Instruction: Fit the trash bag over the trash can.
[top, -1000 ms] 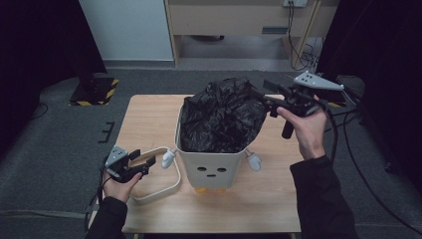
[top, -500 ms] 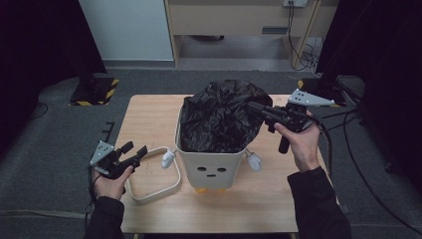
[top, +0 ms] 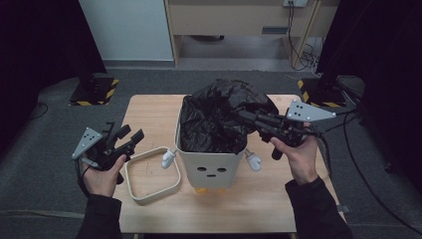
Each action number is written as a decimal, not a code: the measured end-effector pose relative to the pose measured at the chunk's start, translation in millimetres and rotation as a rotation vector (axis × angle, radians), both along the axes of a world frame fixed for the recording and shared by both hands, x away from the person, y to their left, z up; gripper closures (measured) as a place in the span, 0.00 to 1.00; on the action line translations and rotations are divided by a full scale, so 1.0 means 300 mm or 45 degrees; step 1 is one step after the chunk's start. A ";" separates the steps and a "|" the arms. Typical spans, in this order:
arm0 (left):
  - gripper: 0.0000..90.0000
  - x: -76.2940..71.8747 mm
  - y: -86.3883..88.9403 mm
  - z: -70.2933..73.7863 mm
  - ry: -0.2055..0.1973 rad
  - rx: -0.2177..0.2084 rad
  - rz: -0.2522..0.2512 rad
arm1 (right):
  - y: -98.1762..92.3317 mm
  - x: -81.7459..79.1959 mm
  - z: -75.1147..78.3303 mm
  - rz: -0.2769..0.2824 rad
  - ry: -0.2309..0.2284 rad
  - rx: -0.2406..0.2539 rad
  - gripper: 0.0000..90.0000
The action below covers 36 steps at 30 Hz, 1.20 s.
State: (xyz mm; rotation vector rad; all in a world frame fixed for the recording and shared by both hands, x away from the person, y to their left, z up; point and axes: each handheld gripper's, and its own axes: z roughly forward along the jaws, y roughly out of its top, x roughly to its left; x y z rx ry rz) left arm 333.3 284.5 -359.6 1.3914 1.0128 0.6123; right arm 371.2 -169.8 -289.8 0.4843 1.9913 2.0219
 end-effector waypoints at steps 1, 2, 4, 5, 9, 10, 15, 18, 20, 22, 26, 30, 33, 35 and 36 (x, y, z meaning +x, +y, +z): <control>0.44 0.000 0.000 0.000 0.000 0.000 0.000 | 0.000 0.000 0.000 0.000 0.000 0.000 0.99; 0.45 -0.006 -0.024 0.035 -0.023 -0.004 -0.032 | 0.017 -0.021 -0.010 0.034 -0.001 -0.004 0.99; 0.45 -0.010 -0.050 0.066 -0.044 -0.008 -0.067 | 0.029 -0.034 -0.022 0.057 0.005 -0.012 0.99; 0.46 -0.012 -0.064 0.080 -0.054 -0.012 -0.084 | 0.034 -0.038 -0.026 0.065 0.006 -0.017 0.99; 0.46 -0.014 -0.118 0.130 -0.093 -0.014 -0.137 | 0.051 -0.061 -0.044 0.104 0.019 -0.041 0.99; 0.46 -0.014 -0.130 0.142 -0.104 -0.015 -0.148 | 0.054 -0.067 -0.048 0.114 0.023 -0.047 0.99; 0.47 -0.018 -0.179 0.189 -0.138 -0.002 -0.198 | 0.066 -0.092 -0.068 0.149 0.028 -0.078 0.99; 0.47 -0.027 -0.227 0.227 -0.166 0.014 -0.247 | 0.073 -0.103 -0.078 0.158 0.026 -0.097 0.99; 0.47 -0.030 -0.247 0.240 -0.179 0.012 -0.267 | 0.075 -0.109 -0.080 0.158 0.023 -0.094 0.99; 0.46 -0.030 -0.264 0.250 -0.188 0.015 -0.282 | 0.074 -0.114 -0.081 0.152 0.016 -0.092 0.99; 0.46 -0.028 -0.286 0.263 -0.193 0.014 -0.303 | 0.062 -0.126 -0.069 0.142 -0.008 -0.059 0.99; 0.46 -0.030 -0.307 0.276 -0.195 0.015 -0.328 | 0.059 -0.137 -0.064 0.151 -0.014 -0.046 0.99; 0.46 -0.031 -0.321 0.282 -0.196 0.009 -0.343 | 0.069 -0.144 -0.075 0.167 -0.010 -0.059 0.99; 0.46 -0.036 -0.343 0.289 -0.204 0.009 -0.369 | 0.075 -0.149 -0.081 0.176 -0.007 -0.057 0.99; 0.46 -0.038 -0.350 0.291 -0.207 0.012 -0.377 | 0.076 -0.151 -0.083 0.177 -0.009 -0.057 0.99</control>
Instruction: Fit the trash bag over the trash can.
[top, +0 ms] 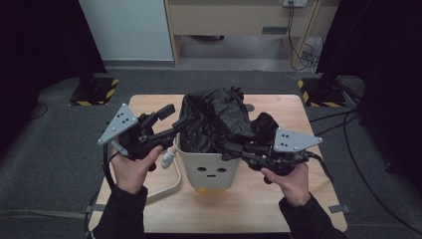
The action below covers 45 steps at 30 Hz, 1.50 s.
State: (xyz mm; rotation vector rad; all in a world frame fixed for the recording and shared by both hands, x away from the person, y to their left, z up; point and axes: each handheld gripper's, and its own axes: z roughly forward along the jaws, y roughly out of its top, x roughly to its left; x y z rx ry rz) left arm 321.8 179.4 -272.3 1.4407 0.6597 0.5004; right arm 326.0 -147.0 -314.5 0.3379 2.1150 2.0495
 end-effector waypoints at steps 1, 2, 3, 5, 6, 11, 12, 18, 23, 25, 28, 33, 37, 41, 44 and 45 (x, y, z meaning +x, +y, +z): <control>0.46 0.000 0.000 0.000 0.000 0.000 0.000 | 0.000 -0.002 -0.001 -0.004 -0.005 0.000 0.99; 0.46 -0.005 -0.015 0.005 -0.006 0.004 -0.015 | 0.000 -0.004 -0.002 -0.007 -0.010 0.000 0.99; 0.46 -0.005 -0.015 0.005 -0.006 0.004 -0.015 | 0.000 -0.004 -0.002 -0.007 -0.010 0.000 0.99; 0.46 -0.011 -0.033 0.011 -0.014 0.006 -0.034 | 0.002 -0.010 -0.007 -0.024 -0.026 0.007 0.99; 0.46 -0.014 -0.040 0.013 -0.017 0.005 -0.043 | 0.007 -0.016 -0.013 -0.047 -0.037 0.017 0.99; 0.47 -0.014 -0.070 0.018 -0.019 0.019 -0.066 | 0.016 -0.024 -0.021 -0.074 -0.056 0.038 0.99; 0.48 -0.013 -0.083 0.019 -0.017 0.030 -0.078 | 0.018 -0.026 -0.022 -0.078 -0.060 0.042 0.99; 0.48 -0.012 -0.132 0.022 -0.013 0.032 -0.118 | 0.025 -0.029 -0.026 -0.069 -0.059 0.051 0.99; 0.48 -0.005 -0.187 0.028 -0.002 0.051 -0.160 | 0.025 -0.028 -0.026 -0.063 -0.058 0.049 0.98; 0.48 -0.001 -0.201 0.028 0.007 0.061 -0.169 | 0.025 -0.028 -0.026 -0.062 -0.058 0.049 0.98; 0.50 0.005 -0.222 0.021 0.027 0.071 -0.182 | 0.025 -0.028 -0.026 -0.064 -0.062 0.048 0.98; 0.64 0.025 -0.245 0.008 0.057 0.107 -0.207 | 0.025 -0.029 -0.027 -0.064 -0.062 0.049 0.98; 0.83 0.034 -0.252 0.002 0.075 0.110 -0.236 | 0.025 -0.029 -0.027 -0.061 -0.063 0.048 0.98; 1.00 0.039 -0.251 0.001 0.089 0.110 -0.260 | 0.024 -0.030 -0.026 -0.063 -0.062 0.047 0.97; 1.00 0.034 -0.241 0.003 0.079 0.096 -0.254 | 0.021 -0.034 -0.020 -0.075 -0.045 0.041 0.90; 1.00 0.031 -0.234 0.005 0.077 0.088 -0.254 | 0.018 -0.036 -0.017 -0.078 -0.037 0.045 0.87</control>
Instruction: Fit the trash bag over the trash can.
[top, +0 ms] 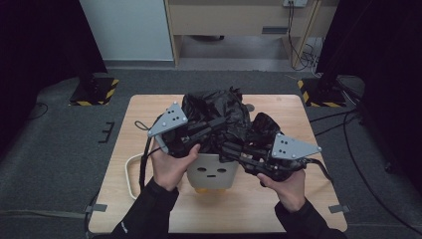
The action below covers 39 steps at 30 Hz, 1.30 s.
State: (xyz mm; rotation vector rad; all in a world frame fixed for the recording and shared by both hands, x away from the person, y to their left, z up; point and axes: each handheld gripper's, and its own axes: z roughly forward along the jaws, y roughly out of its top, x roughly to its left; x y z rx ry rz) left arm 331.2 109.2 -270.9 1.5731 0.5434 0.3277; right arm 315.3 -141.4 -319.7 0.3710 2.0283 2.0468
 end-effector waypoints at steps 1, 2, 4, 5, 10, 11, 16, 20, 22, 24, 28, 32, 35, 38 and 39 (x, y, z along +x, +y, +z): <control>1.00 -0.003 0.008 0.002 -0.001 -0.007 0.001 | -0.005 -0.002 0.006 -0.004 0.004 0.007 0.86; 1.00 -0.007 0.017 0.003 -0.006 -0.014 0.007 | -0.012 -0.004 0.013 -0.008 0.006 0.013 0.86; 1.00 -0.012 0.029 0.006 -0.009 -0.017 0.012 | -0.033 -0.009 0.032 -0.015 0.006 0.044 0.84; 1.00 -0.021 0.055 0.008 -0.019 -0.021 0.031 | -0.045 -0.013 0.042 -0.016 0.007 0.066 0.83; 1.00 -0.042 0.119 0.002 -0.016 -0.041 0.067 | -0.109 -0.027 0.087 -0.048 -0.011 0.143 0.79; 1.00 -0.049 0.140 -0.002 -0.013 -0.048 0.076 | -0.126 -0.030 0.097 -0.056 -0.015 0.162 0.78; 1.00 -0.078 0.226 -0.032 0.009 -0.072 0.117 | -0.199 -0.027 0.134 -0.155 -0.052 0.246 0.67; 1.00 -0.092 0.281 -0.061 0.027 -0.081 0.146 | -0.210 0.005 0.115 -0.230 -0.034 0.232 0.61; 1.00 -0.094 0.294 -0.069 0.032 -0.086 0.156 | -0.208 0.016 0.109 -0.247 -0.030 0.217 0.59; 1.00 -0.093 0.331 -0.090 0.056 -0.101 0.177 | -0.198 0.054 0.094 -0.303 -0.031 0.168 0.55; 1.00 -0.081 0.369 -0.114 0.075 -0.121 0.209 | -0.175 0.119 0.080 -0.350 -0.007 0.104 0.50; 1.00 -0.061 0.398 -0.144 0.103 -0.130 0.244 | -0.156 0.184 0.071 -0.374 0.032 0.062 0.49; 1.00 -0.044 0.413 -0.167 0.125 -0.133 0.267 | -0.144 0.229 0.058 -0.387 0.056 0.039 0.48; 1.00 -0.033 0.426 -0.180 0.137 -0.130 0.286 | -0.142 0.255 0.045 -0.400 0.081 0.020 0.48; 1.00 -0.023 0.441 -0.189 0.152 -0.144 0.298 | -0.144 0.272 0.033 -0.410 0.098 0.004 0.48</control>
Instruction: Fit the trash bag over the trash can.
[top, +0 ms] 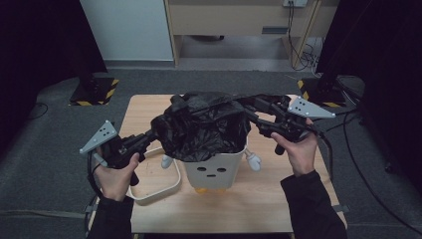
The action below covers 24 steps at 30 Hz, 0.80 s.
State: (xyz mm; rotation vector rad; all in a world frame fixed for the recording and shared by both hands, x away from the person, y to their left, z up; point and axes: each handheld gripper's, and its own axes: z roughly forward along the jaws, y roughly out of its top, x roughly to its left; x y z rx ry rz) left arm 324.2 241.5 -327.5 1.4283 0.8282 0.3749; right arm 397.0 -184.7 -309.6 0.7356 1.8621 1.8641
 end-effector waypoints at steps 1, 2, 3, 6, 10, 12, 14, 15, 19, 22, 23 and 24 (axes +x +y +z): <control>1.00 0.005 0.008 -0.004 0.009 -0.006 0.003 | -0.003 0.006 -0.006 -0.005 0.008 0.004 0.48; 1.00 0.008 0.014 -0.007 0.014 -0.001 0.011 | -0.006 0.012 -0.010 -0.005 0.016 0.006 0.49; 1.00 0.012 0.019 -0.010 0.018 0.001 0.022 | -0.008 0.018 -0.015 -0.002 0.026 0.006 0.49; 1.00 0.027 0.026 -0.023 0.036 0.009 0.037 | -0.004 0.034 -0.031 0.035 0.057 0.016 0.55; 1.00 0.041 0.016 -0.035 0.033 -0.004 0.026 | 0.001 0.039 -0.036 0.118 0.102 0.063 0.78; 0.96 0.044 0.013 -0.037 0.028 -0.024 0.032 | 0.002 0.037 -0.033 0.145 0.116 0.073 0.87; 0.85 0.042 0.015 -0.037 0.016 -0.038 0.061 | -0.004 0.033 -0.026 0.141 0.107 0.054 0.97; 0.79 0.039 0.019 -0.035 0.010 -0.047 0.079 | -0.010 0.030 -0.022 0.147 0.095 0.062 0.99; 0.59 0.025 0.036 -0.022 -0.032 -0.073 0.117 | -0.025 0.012 -0.004 0.136 0.061 0.071 1.00; 0.50 -0.004 0.056 0.008 -0.103 -0.080 0.154 | -0.035 -0.003 0.016 0.134 0.040 0.065 1.00; 0.46 -0.014 0.059 0.016 -0.123 -0.076 0.157 | -0.036 -0.006 0.021 0.128 0.033 0.064 1.00; 0.43 -0.025 0.059 0.025 -0.145 -0.072 0.165 | -0.037 -0.008 0.025 0.130 0.032 0.062 1.00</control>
